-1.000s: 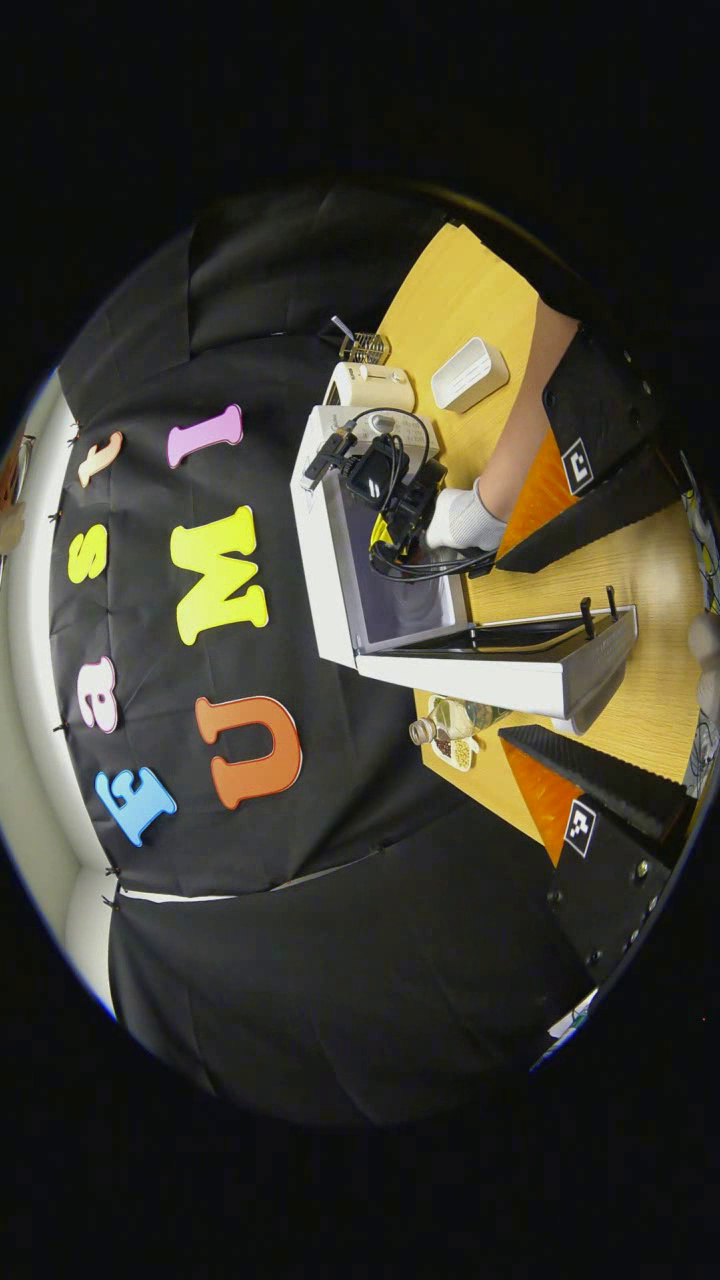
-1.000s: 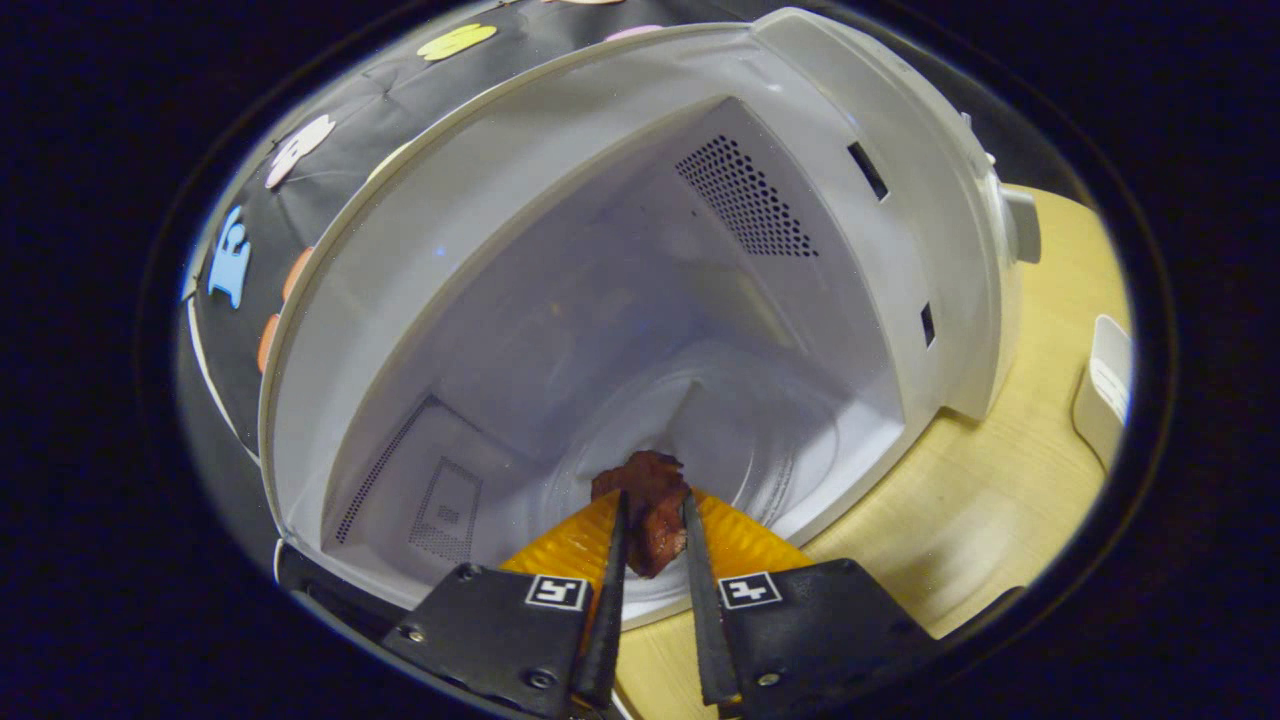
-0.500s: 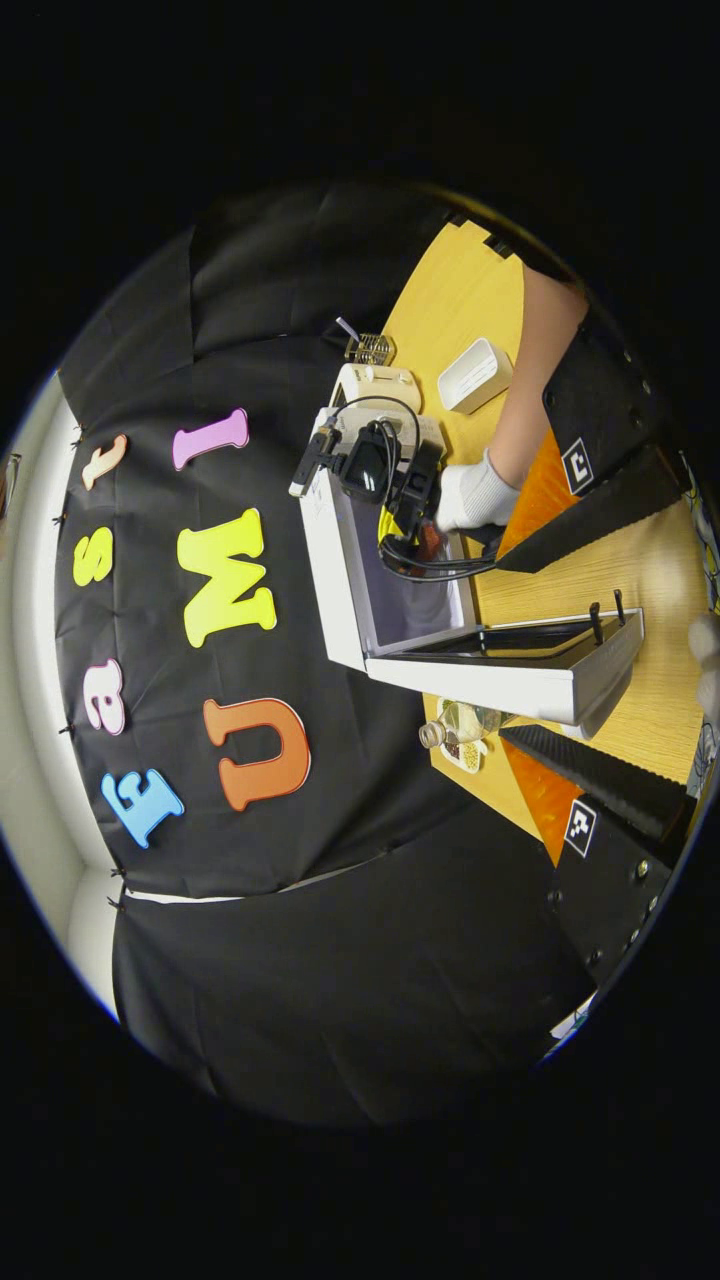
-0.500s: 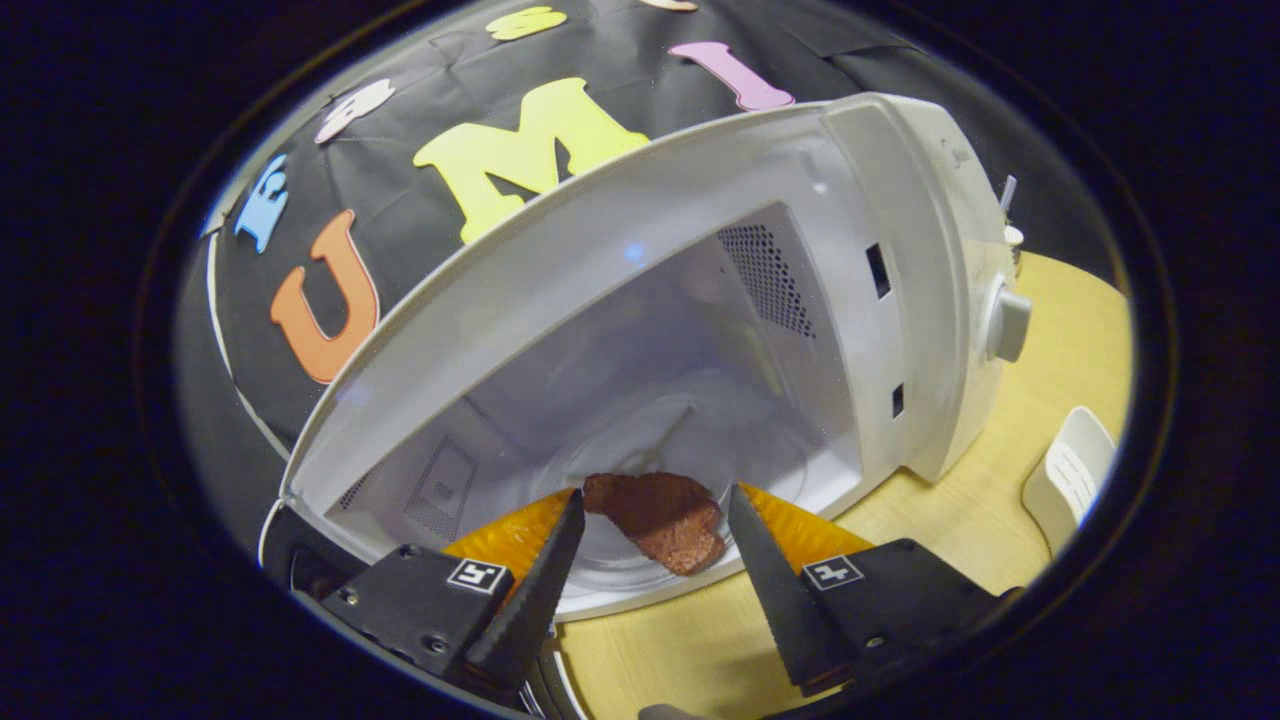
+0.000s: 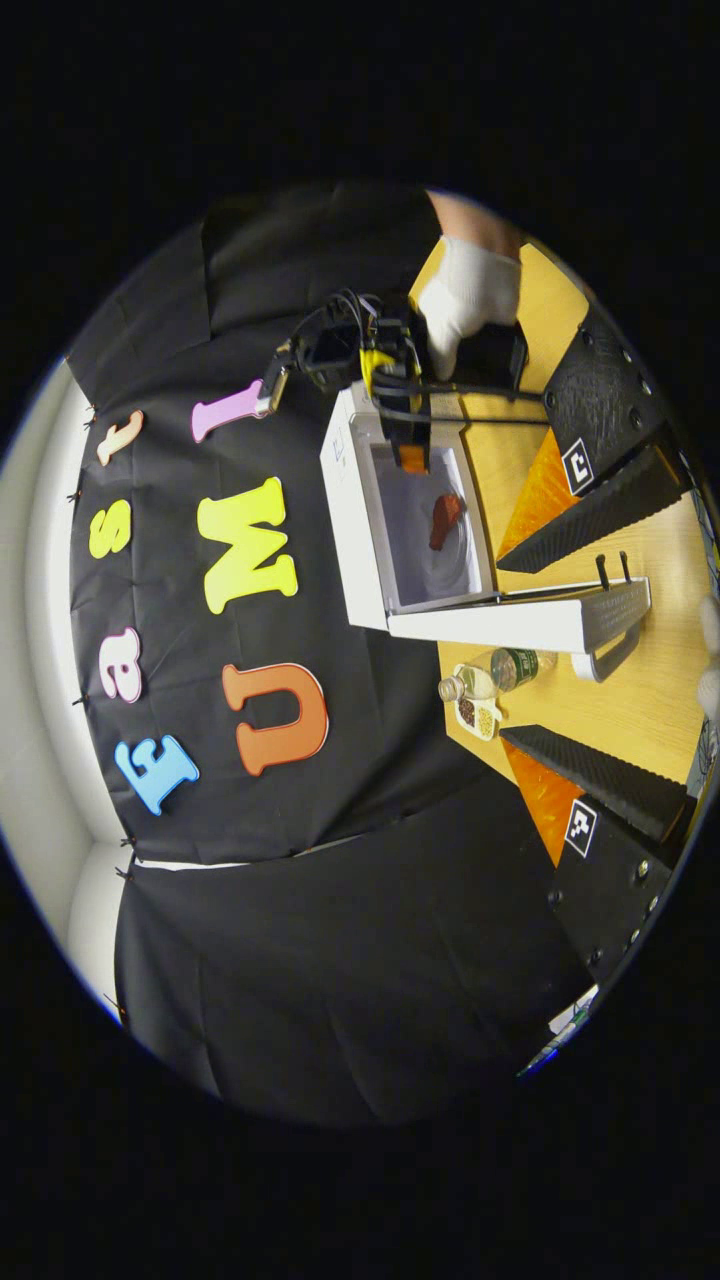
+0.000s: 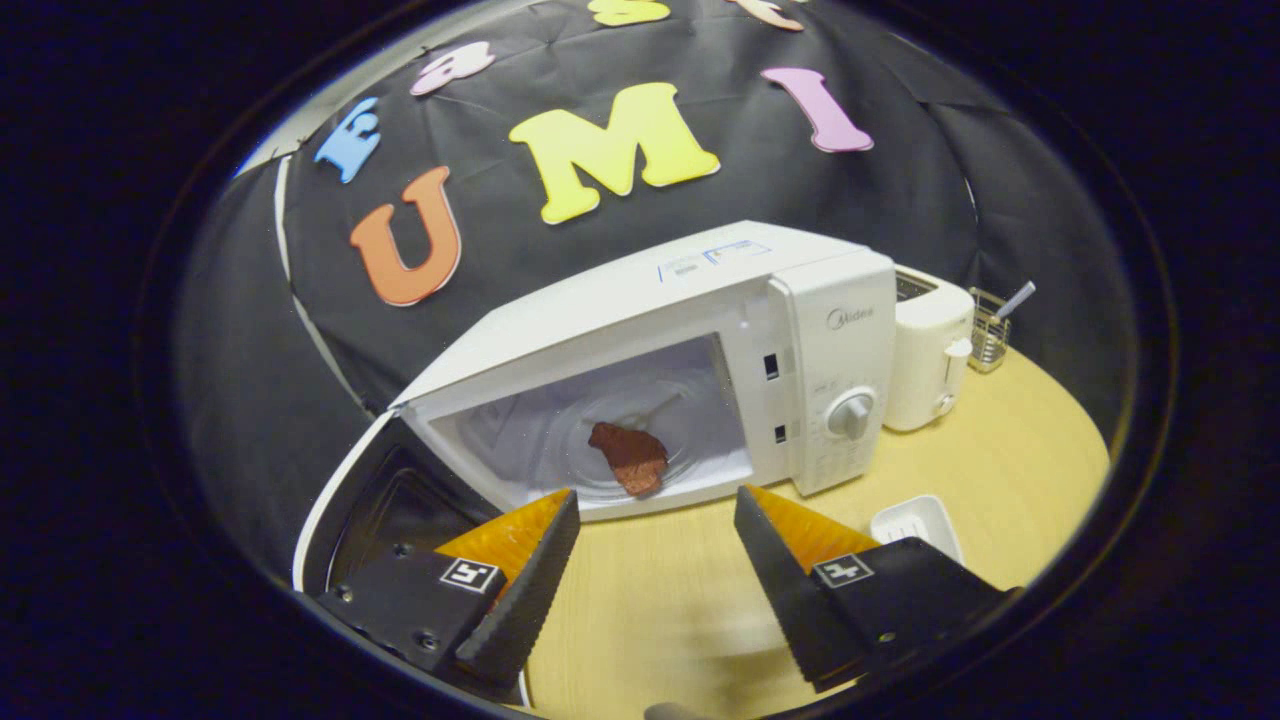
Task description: Open the microwave oven with the left hand, put the food in, and close the microwave oven.
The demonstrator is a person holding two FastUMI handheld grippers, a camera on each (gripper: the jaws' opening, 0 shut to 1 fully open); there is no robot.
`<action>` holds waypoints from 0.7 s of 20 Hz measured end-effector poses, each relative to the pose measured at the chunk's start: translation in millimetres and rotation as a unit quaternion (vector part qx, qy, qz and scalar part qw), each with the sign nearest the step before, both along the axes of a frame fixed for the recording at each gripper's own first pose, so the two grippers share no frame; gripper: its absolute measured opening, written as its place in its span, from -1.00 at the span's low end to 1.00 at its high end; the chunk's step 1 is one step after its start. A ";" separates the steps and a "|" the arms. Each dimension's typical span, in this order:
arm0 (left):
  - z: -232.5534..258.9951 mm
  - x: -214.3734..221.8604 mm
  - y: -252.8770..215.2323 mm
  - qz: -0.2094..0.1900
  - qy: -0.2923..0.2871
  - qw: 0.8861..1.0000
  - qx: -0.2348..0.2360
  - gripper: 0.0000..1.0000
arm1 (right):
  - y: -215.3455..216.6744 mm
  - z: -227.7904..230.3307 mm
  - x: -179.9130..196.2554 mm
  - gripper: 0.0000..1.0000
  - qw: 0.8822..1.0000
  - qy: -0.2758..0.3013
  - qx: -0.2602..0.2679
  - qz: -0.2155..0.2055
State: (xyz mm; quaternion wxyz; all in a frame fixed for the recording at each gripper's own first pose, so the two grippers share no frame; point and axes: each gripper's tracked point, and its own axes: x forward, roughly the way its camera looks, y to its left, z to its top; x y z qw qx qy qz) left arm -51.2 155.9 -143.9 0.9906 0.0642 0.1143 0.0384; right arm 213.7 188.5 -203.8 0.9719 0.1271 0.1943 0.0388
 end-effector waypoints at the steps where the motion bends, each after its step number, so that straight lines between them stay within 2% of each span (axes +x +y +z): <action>1: 0.2 0.4 3.5 0.003 -0.004 1.000 0.000 0.89 | -4.9 5.9 -15.8 1.00 1.000 0.006 -0.015 0.012; 8: -1.1 -0.8 43.2 0.049 -0.024 0.999 -0.004 0.88 | -78.2 59.5 -113.4 1.00 0.997 -0.020 -0.070 -0.004; 14: -14.9 2.3 54.3 0.051 -0.022 0.998 -0.007 0.88 | -140.1 90.4 -175.1 1.00 0.994 -0.050 -0.076 -0.060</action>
